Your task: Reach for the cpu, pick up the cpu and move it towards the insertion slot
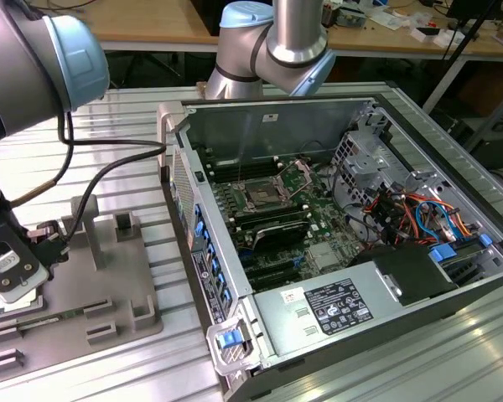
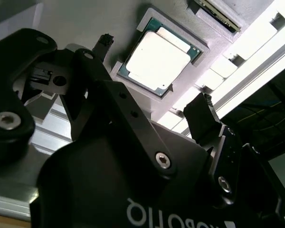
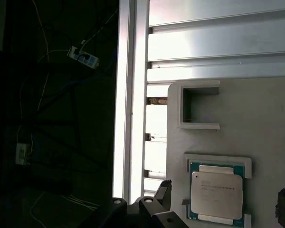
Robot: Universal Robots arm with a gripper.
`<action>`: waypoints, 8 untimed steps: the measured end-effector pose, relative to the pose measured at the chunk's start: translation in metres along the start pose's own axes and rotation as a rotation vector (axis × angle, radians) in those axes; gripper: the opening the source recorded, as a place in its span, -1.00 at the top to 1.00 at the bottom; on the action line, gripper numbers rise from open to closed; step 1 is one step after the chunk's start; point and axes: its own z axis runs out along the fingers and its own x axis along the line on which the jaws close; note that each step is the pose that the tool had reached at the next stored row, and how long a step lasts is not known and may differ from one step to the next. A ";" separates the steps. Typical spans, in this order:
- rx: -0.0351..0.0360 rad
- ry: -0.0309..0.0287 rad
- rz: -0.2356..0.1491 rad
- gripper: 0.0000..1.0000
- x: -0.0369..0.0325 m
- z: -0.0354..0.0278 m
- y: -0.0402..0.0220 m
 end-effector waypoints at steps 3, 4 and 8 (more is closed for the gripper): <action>0.0002 0.0003 -0.001 -0.77 0.0016 0.0066 -0.0004; 0.0001 0.0001 -0.001 -0.77 0.0017 0.0085 -0.0005; 0.0001 0.0013 -0.007 -0.60 0.0020 0.0190 -0.0010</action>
